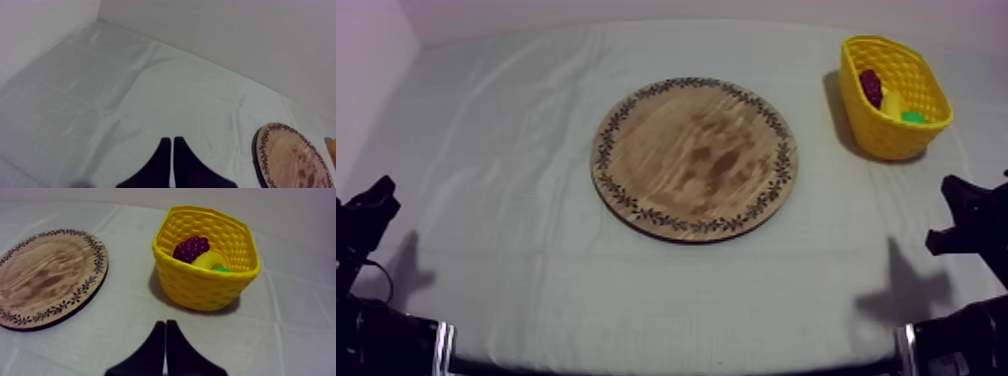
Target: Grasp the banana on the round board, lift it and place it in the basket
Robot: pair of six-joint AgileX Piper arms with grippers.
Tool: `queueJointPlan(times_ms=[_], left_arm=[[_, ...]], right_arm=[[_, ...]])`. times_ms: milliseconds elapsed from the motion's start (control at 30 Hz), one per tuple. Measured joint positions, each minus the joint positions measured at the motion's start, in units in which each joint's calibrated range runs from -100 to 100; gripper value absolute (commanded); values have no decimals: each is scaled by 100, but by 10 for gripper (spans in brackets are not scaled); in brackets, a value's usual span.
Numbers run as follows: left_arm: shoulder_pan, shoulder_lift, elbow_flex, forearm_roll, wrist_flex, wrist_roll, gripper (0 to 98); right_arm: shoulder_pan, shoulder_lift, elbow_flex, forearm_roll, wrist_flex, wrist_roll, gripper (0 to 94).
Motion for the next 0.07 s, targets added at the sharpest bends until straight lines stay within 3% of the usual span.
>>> queueJointPlan(times_ms=[67], left_arm=[[0,0,0,0,0,0,1]], right_arm=[[2,0,0,-6,0,8,6]])
